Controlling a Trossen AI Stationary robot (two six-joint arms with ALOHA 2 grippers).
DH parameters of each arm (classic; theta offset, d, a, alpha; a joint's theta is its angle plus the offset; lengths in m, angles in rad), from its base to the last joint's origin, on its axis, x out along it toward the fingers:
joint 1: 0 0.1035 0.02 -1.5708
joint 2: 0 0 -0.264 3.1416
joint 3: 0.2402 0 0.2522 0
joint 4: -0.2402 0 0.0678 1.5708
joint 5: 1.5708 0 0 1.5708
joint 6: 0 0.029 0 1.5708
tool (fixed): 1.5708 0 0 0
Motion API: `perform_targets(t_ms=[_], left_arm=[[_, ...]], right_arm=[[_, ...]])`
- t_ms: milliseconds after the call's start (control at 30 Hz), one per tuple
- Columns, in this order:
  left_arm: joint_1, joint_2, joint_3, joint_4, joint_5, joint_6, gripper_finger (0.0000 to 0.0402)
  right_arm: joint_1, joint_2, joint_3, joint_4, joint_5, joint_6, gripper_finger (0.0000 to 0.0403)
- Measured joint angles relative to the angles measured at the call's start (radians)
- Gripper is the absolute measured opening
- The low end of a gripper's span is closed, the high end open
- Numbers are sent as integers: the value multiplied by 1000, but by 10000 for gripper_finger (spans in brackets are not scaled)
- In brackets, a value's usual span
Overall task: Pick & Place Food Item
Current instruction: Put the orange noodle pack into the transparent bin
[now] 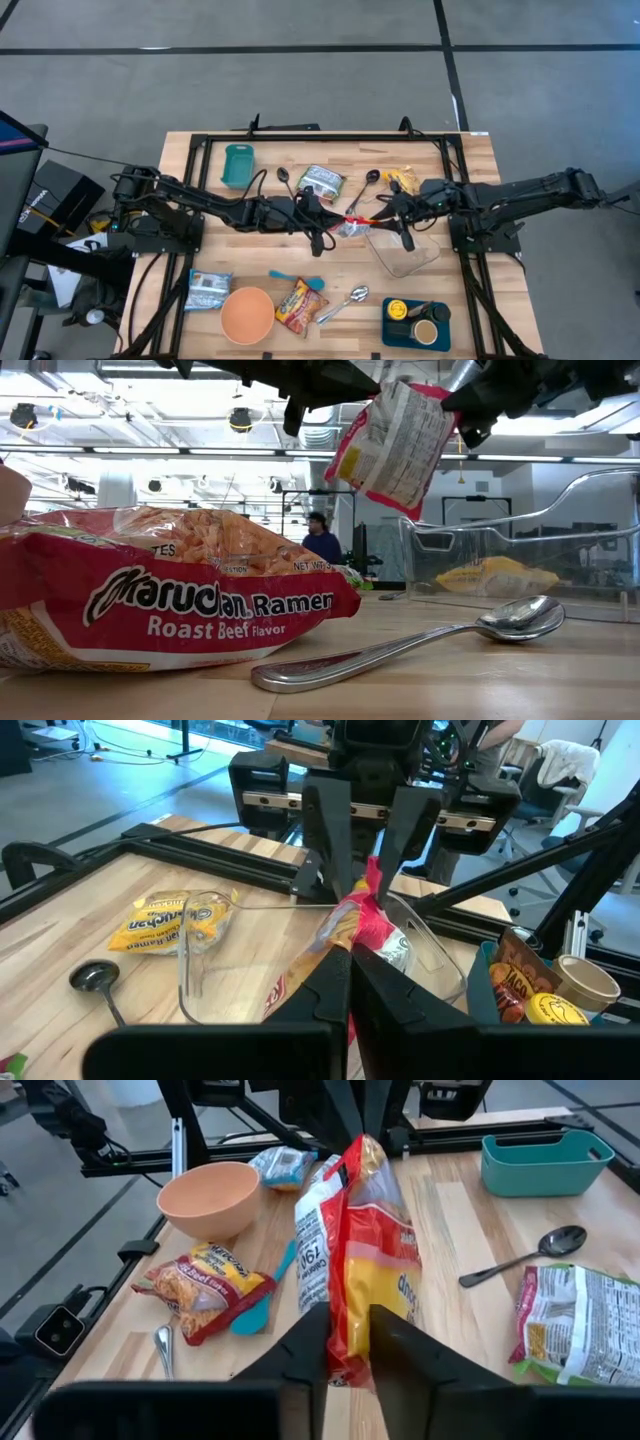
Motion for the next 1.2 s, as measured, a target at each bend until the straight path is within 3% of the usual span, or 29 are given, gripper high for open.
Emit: perform_targets(t_ms=[267,367,733,867,1200], left_arm=[[0,0,0,0,0,8,7],[0,0,0,0,0,8,22],[0,-6,0,-12,-1,15,151],[0,-21,1,-5,-1,41,180],[0,-27,1,-1,-1,41,188]], right_arm=[[0,0,0,0,0,14,6],[0,0,0,0,0,15,5],[0,-12,0,-11,0,14,1],[0,-55,0,-54,0,14,1],[-20,-243,0,-230,6,3,0]])
